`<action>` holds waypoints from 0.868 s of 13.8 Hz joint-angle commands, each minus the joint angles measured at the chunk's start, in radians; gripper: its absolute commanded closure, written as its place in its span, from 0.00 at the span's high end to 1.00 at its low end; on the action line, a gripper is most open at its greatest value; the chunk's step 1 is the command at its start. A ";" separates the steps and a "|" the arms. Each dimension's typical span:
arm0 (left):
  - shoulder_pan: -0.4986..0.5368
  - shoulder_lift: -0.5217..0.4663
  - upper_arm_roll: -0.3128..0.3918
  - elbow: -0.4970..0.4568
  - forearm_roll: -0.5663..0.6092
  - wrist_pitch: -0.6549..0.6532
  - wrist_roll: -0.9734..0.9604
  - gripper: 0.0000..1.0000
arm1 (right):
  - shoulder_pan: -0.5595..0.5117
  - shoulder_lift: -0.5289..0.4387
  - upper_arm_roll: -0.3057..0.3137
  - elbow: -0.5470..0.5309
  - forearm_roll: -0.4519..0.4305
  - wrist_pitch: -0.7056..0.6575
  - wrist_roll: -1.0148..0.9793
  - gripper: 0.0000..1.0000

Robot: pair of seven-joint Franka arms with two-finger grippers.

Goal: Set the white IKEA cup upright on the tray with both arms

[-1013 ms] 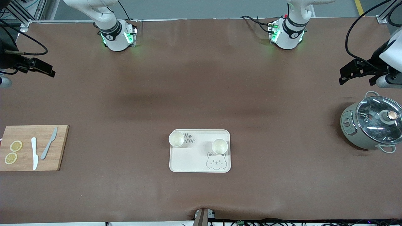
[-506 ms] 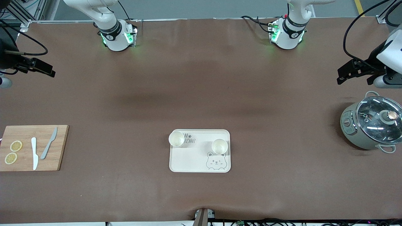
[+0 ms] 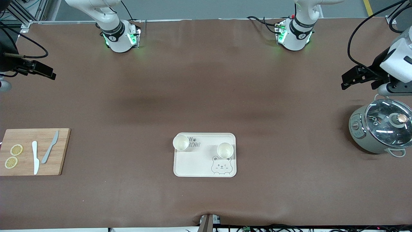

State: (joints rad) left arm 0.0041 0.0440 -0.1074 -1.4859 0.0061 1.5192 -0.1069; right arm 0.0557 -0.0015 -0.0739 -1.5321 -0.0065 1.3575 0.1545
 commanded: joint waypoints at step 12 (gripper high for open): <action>0.005 -0.013 0.000 0.024 0.043 -0.020 0.009 1.00 | -0.017 0.011 0.014 0.020 -0.004 -0.020 0.010 1.00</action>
State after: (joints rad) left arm 0.0050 0.0435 -0.1063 -1.4719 0.0233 1.5192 -0.1067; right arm 0.0520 0.0026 -0.0734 -1.5319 -0.0065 1.3502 0.1545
